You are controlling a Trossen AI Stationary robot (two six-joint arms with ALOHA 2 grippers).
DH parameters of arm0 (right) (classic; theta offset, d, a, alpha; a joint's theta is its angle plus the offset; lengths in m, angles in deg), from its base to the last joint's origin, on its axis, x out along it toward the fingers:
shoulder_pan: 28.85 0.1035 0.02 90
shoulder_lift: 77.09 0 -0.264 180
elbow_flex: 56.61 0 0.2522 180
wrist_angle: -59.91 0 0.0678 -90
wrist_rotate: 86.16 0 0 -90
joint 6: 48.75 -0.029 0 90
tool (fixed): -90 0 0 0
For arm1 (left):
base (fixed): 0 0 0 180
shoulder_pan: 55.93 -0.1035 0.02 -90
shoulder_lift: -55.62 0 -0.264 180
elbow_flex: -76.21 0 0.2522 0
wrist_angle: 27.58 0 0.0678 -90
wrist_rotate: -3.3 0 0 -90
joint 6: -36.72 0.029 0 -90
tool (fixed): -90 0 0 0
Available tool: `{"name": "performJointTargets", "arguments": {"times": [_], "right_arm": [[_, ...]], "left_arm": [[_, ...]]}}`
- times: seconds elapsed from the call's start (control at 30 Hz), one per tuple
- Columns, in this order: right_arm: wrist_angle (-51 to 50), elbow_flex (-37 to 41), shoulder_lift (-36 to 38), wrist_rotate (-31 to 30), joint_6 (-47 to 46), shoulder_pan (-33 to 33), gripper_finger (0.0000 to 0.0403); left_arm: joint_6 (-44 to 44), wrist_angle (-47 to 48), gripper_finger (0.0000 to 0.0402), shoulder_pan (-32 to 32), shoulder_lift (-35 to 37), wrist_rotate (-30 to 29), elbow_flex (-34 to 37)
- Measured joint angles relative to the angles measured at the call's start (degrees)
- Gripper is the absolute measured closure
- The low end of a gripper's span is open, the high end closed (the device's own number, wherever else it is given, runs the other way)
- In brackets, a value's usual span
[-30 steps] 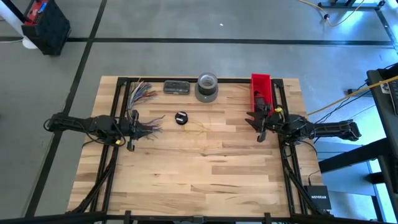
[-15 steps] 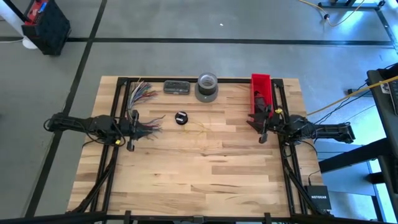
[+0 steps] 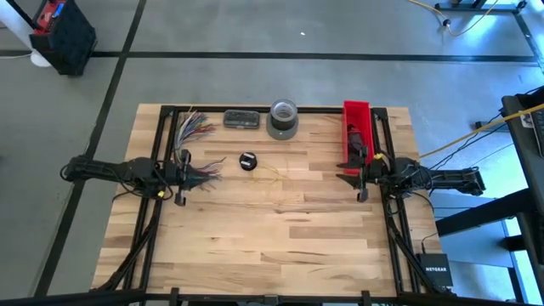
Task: Coil cords
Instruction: Return to Home Position
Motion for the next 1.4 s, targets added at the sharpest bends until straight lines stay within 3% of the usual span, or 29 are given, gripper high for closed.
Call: {"name": "performJointTargets", "arguments": {"times": [0.37, 1.4], "right_arm": [[0.2, 0.0, 0.0, 0.0, 1.1, 0.0, 0.0246], [0.5, 0.0, 0.0, 0.0, -0.4, 0.0, 0.0246]], "left_arm": [[3.6, 0.0, 0.0354, -2.0, 0.0, 0.0, 0.0], [3.6, 0.0, 0.0354, -2.0, 0.0, 0.0, 0.0]]}}
